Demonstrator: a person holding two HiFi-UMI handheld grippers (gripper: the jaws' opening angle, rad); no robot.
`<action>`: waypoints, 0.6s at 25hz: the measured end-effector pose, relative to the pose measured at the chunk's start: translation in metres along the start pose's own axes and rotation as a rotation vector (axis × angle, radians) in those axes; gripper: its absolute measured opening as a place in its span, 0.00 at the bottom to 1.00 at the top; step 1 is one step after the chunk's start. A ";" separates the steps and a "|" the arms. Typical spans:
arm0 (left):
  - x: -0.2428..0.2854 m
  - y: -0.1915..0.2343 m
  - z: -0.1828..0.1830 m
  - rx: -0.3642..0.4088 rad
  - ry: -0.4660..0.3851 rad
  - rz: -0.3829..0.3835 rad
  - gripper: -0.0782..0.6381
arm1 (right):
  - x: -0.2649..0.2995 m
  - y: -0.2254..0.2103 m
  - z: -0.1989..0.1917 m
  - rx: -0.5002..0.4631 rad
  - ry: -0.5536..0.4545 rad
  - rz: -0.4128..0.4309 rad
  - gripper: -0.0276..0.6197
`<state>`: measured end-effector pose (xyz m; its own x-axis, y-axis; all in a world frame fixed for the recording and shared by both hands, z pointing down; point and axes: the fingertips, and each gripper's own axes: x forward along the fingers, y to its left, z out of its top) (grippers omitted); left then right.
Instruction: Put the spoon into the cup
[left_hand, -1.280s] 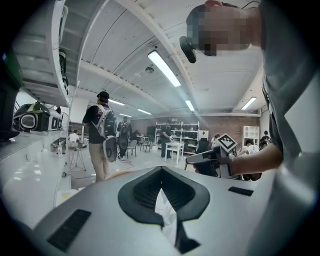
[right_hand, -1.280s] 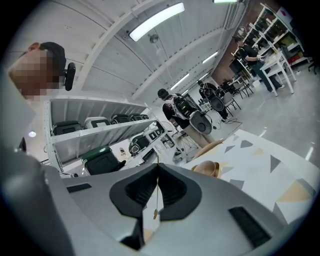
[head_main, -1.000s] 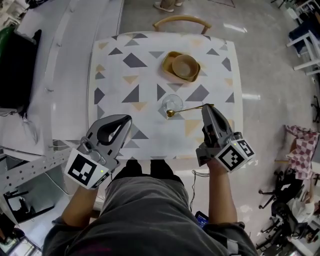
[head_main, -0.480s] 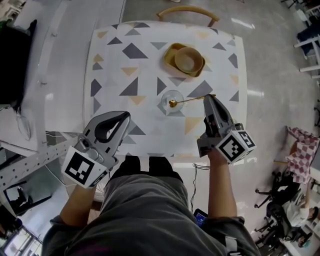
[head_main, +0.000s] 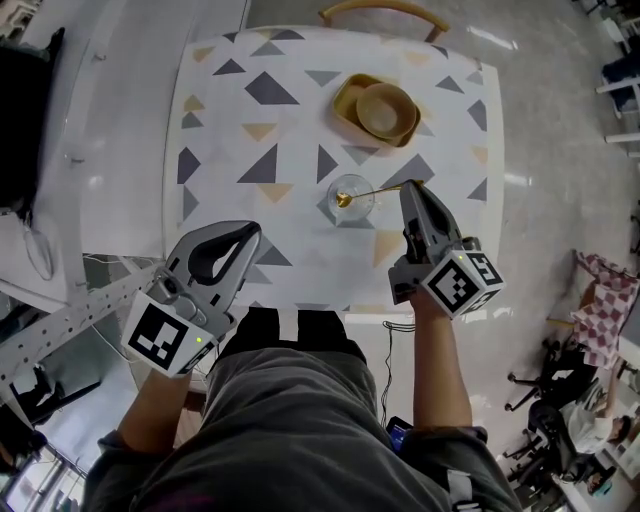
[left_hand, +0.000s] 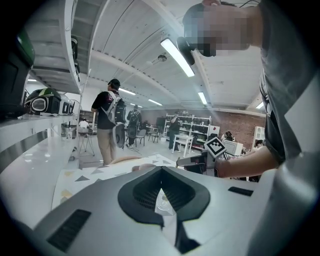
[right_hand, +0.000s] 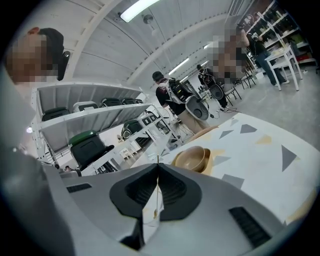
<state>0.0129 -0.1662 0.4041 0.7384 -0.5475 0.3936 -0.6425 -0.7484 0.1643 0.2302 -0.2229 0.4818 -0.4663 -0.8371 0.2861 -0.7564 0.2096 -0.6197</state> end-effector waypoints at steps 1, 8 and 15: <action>0.001 0.001 -0.002 -0.004 0.002 -0.001 0.13 | 0.002 -0.001 -0.001 -0.005 0.004 0.000 0.08; 0.001 0.004 -0.009 -0.021 0.012 -0.001 0.13 | 0.011 -0.004 -0.016 -0.027 0.036 -0.019 0.08; 0.001 0.007 -0.012 -0.024 0.012 -0.002 0.13 | 0.016 -0.007 -0.025 -0.041 0.046 -0.030 0.08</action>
<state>0.0061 -0.1676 0.4163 0.7376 -0.5411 0.4040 -0.6456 -0.7406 0.1866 0.2165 -0.2249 0.5087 -0.4629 -0.8193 0.3384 -0.7882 0.2059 -0.5799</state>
